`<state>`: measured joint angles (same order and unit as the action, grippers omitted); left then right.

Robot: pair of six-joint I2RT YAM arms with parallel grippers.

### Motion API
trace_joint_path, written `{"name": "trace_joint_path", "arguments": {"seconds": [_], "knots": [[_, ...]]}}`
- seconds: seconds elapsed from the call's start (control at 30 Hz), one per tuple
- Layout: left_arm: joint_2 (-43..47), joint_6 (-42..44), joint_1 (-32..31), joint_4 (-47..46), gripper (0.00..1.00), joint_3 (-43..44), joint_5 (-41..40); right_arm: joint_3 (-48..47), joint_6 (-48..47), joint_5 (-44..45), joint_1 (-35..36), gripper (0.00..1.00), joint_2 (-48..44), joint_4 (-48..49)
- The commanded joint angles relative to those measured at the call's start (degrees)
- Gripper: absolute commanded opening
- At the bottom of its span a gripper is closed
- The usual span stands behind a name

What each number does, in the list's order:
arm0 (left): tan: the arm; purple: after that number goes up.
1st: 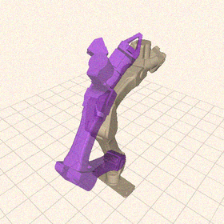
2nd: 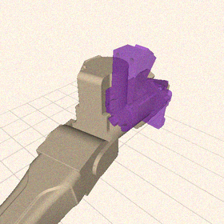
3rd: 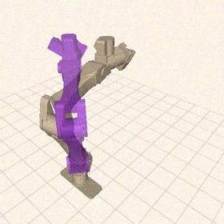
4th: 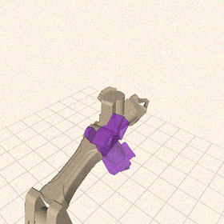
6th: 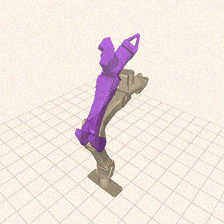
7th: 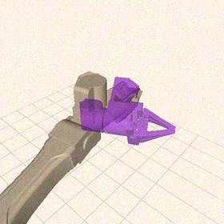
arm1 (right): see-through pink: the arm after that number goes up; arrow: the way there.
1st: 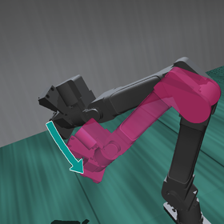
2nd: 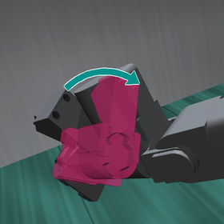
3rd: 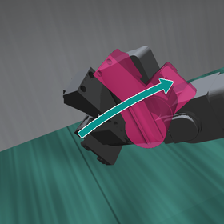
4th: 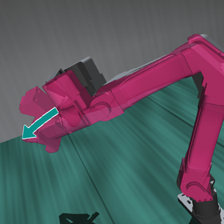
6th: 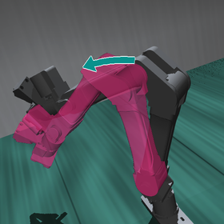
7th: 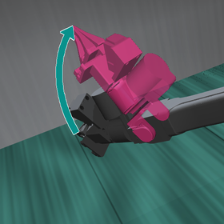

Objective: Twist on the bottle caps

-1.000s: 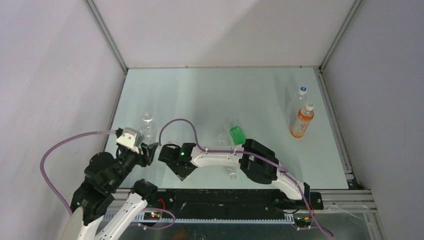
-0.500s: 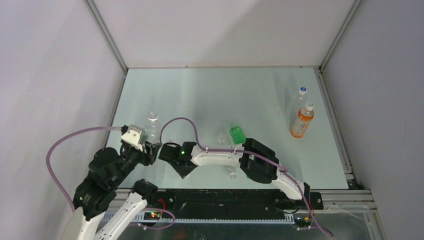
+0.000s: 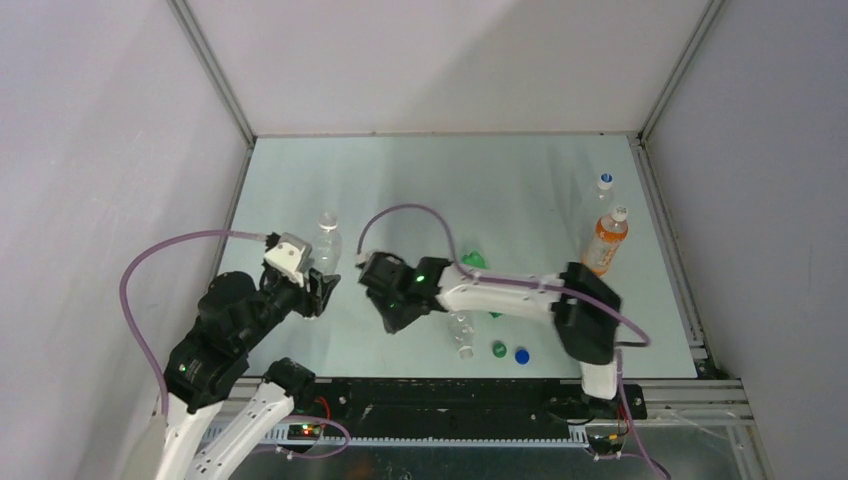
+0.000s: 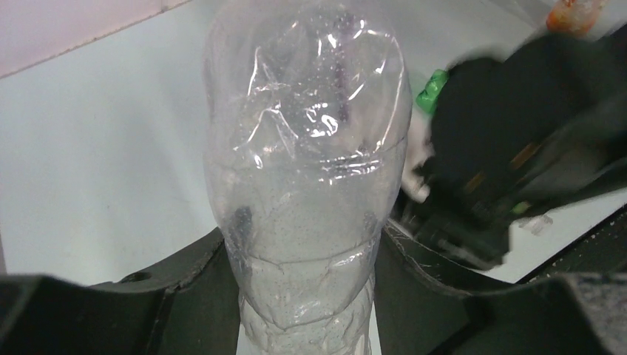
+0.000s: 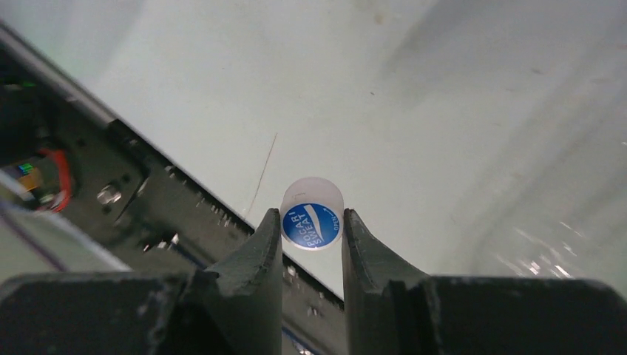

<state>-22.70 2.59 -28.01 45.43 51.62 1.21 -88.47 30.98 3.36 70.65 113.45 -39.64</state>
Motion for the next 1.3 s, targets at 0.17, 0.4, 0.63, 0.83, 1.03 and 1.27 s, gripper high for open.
{"name": "trace_joint_path", "arguments": {"seconds": [0.17,0.4,0.63,0.83,1.03,1.27], "knots": [[-3.9,8.4,-0.2,-11.2,0.57,-3.6,10.3,10.1,-2.4,-2.7,-7.6,0.00,-26.9,3.9],[-9.4,14.3,-0.2,-13.7,0.55,-4.5,20.8,13.7,-6.8,-5.3,-13.7,0.00,-40.0,2.3],[-15.3,23.6,-0.3,-11.8,0.55,-3.9,28.9,14.5,-16.1,-10.0,-16.4,0.00,-50.2,2.5],[-21.4,31.3,-1.4,-7.9,0.52,-1.3,32.0,14.5,-24.9,-12.4,-16.8,0.00,-53.5,3.1],[-24.9,35.8,-4.9,-6.4,0.50,1.1,33.3,14.5,-33.3,-23.3,-17.5,0.00,-53.7,5.9],[-26.7,37.4,-6.9,-4.8,0.47,3.2,36.6,14.5,-44.5,-33.2,-17.8,0.00,-53.0,5.4]]}}
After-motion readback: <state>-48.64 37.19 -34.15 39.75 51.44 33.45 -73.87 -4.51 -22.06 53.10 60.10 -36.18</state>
